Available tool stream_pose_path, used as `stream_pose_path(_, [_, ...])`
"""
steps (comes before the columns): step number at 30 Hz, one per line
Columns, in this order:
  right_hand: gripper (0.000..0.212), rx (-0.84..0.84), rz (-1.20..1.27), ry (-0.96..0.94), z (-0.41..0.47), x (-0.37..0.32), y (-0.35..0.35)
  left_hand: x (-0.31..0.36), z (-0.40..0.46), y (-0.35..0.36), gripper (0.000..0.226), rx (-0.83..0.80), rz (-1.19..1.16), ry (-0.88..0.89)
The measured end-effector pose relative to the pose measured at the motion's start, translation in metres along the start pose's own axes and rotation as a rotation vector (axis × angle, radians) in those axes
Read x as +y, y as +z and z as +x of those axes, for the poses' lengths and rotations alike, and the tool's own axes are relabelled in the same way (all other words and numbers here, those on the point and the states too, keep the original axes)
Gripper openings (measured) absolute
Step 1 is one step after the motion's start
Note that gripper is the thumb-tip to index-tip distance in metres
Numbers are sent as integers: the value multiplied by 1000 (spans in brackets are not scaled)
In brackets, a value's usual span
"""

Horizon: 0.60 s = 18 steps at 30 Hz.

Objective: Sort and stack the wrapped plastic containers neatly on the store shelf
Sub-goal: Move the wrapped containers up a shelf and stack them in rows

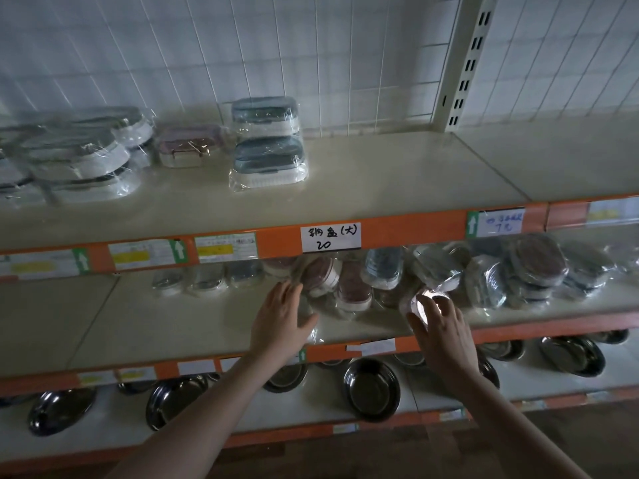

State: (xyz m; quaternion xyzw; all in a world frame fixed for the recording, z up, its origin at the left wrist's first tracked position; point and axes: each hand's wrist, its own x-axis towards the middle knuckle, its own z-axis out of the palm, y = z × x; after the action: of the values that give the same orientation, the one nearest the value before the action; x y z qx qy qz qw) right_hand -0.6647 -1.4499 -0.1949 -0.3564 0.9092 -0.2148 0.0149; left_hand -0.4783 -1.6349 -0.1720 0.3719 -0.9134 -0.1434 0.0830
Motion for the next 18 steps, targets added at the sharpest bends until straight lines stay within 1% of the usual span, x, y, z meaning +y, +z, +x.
stream_pose_path(5, [38, -34, -10, -1, 29, 8, 26, -3, 30, 33, 70, -30, -41, -33])
stream_pose_path(9, [37, 1, 37, -43, 59, 17, 56, -6, 59, 70, 65, 26, -112, -47])
stream_pose_path(16, [51, 57, 37, -89, 106, 28, 104, -14, 108, 130, 68, 59, -205, -27])
stream_pose_path(18, [55, 70, 43, -109, 116, 29, 112, -15, 117, 143, 72, 58, -291, -5])
